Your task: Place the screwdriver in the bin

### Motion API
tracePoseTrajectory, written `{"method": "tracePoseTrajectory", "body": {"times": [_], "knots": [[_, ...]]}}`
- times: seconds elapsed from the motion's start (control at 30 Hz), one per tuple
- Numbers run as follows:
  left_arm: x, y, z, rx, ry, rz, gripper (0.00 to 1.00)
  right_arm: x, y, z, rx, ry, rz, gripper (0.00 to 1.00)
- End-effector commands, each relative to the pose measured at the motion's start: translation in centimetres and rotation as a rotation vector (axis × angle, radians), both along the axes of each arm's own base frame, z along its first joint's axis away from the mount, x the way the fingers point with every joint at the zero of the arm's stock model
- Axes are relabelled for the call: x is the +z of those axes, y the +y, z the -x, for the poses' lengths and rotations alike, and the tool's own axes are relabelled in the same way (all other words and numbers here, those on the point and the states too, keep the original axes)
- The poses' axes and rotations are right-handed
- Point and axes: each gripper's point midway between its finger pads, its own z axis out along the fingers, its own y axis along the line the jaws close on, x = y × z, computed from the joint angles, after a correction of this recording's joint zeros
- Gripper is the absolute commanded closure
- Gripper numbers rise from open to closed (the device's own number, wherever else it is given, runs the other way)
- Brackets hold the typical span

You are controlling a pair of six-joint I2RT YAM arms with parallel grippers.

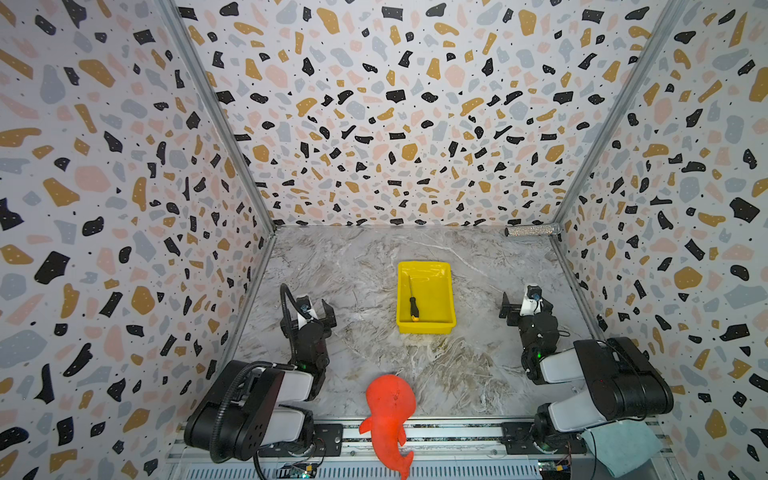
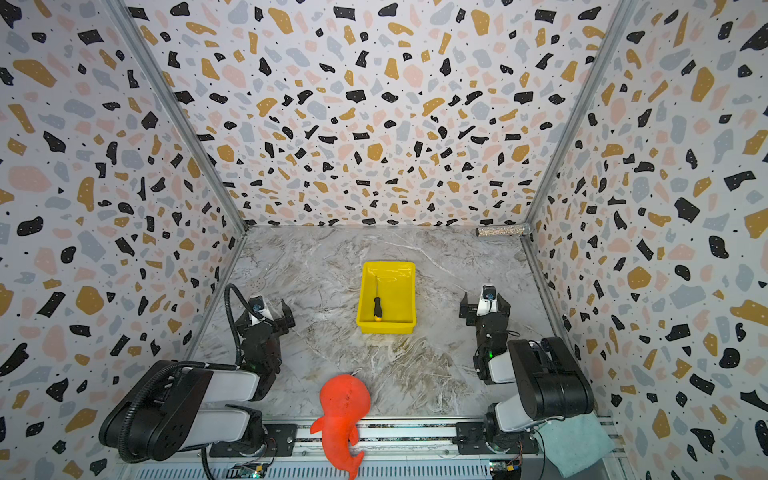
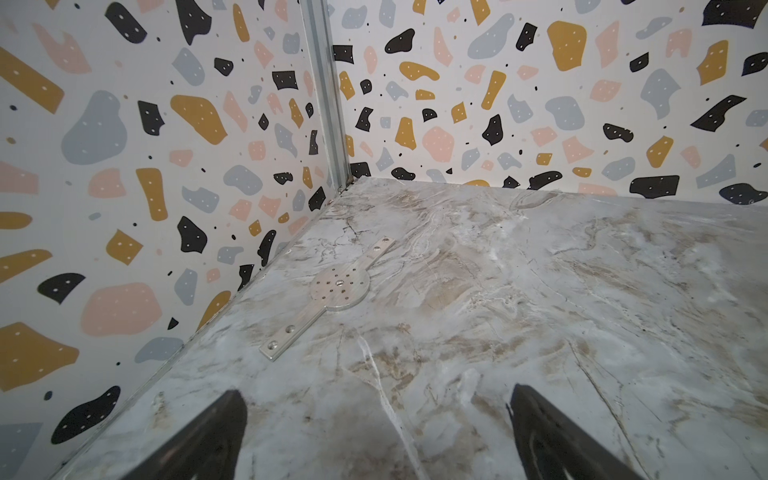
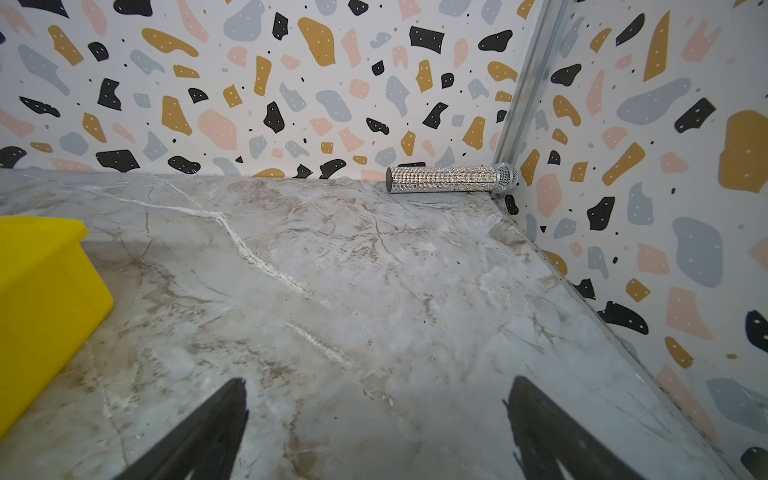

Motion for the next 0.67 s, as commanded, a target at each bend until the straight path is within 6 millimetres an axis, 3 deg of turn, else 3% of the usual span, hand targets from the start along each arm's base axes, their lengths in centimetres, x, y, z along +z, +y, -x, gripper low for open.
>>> {"method": "tracePoseTrajectory", "body": {"times": [0.0,0.63], "knots": [[1.82,-0.14,-0.42,-0.008,-0.074,0.025,0.0,0.61,-0.02,-0.48,-0.001,-0.015,-0.011,0.01],[1.85,-0.09,-0.39,-0.006,-0.077,0.026,0.0,0.57,0.17,-0.56,0.008,-0.012,-0.005,0.01]]}}
